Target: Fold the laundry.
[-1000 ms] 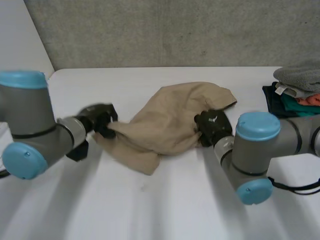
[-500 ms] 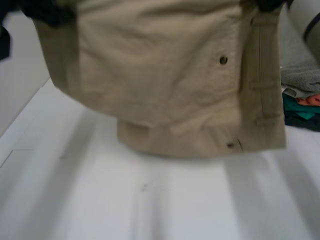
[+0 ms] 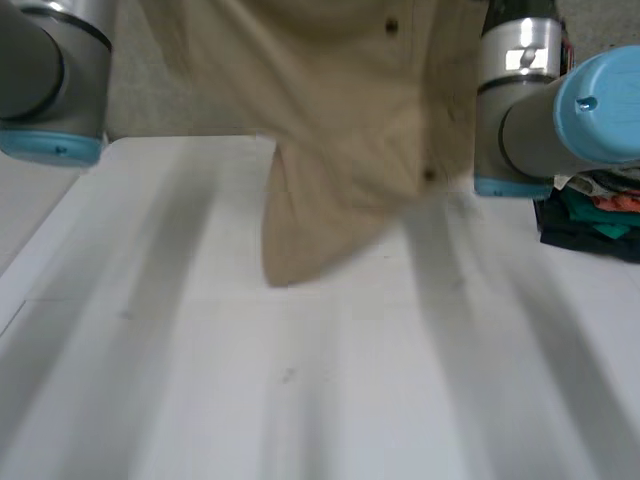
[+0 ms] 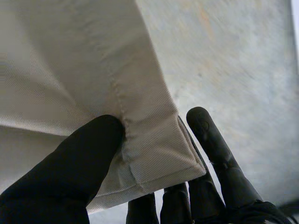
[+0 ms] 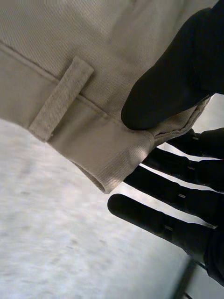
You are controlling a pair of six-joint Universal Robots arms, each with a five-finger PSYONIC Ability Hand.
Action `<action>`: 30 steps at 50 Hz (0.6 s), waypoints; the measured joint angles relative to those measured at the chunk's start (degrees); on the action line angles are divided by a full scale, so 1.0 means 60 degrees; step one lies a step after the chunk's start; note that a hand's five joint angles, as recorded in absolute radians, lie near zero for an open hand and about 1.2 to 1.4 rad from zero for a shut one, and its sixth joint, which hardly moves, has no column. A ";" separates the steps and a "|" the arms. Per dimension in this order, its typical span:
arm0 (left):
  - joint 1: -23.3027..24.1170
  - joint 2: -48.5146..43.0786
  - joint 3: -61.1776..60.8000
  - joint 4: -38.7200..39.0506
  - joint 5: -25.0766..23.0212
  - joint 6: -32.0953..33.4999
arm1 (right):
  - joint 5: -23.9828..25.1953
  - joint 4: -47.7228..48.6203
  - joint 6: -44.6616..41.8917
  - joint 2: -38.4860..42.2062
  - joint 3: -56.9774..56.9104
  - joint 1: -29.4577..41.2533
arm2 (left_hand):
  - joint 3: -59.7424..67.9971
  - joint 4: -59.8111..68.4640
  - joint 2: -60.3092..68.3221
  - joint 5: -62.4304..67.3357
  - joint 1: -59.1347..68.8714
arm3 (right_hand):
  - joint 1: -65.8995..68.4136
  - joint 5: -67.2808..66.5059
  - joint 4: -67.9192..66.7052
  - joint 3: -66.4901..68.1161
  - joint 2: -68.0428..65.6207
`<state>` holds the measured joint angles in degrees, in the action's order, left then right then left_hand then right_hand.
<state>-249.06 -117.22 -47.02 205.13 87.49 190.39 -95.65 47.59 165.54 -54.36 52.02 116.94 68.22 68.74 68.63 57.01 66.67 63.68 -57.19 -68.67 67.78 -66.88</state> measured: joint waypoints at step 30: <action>0.0359 0.2459 -0.9131 -0.3487 -0.1062 0.1174 | 0.2327 -0.5496 -0.2564 0.0658 0.3851 0.0270 | 0.0037 0.0002 0.0022 0.0001 0.0000 | 0.0000 -0.0074 -0.0001 0.0037 -0.0002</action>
<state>-246.90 -102.47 -101.81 184.21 81.11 197.43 -81.69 14.62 150.15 -50.42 75.13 118.56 68.44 68.75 68.76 57.02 66.67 63.68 -57.63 -68.68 68.00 -66.89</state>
